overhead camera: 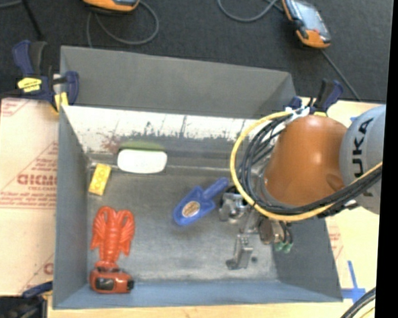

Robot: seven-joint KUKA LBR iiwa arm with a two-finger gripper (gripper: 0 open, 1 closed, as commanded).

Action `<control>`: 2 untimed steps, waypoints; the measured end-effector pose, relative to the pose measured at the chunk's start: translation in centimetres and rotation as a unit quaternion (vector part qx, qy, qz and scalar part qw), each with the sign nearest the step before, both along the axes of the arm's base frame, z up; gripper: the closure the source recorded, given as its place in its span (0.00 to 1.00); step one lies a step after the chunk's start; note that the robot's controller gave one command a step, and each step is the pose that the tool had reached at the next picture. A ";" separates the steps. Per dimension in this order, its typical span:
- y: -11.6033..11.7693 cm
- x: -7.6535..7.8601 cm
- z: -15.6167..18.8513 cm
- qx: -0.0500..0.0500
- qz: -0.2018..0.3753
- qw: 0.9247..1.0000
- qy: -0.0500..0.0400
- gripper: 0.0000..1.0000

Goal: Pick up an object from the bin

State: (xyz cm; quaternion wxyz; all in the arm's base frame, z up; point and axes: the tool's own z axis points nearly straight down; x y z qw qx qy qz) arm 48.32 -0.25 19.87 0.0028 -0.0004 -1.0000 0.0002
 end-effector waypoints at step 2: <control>1.8 3.1 -2.9 0.000 -0.012 1.000 -0.007 0.00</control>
Offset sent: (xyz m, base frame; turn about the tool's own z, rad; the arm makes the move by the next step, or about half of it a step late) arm 0.0404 0.0271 -0.0451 0.0336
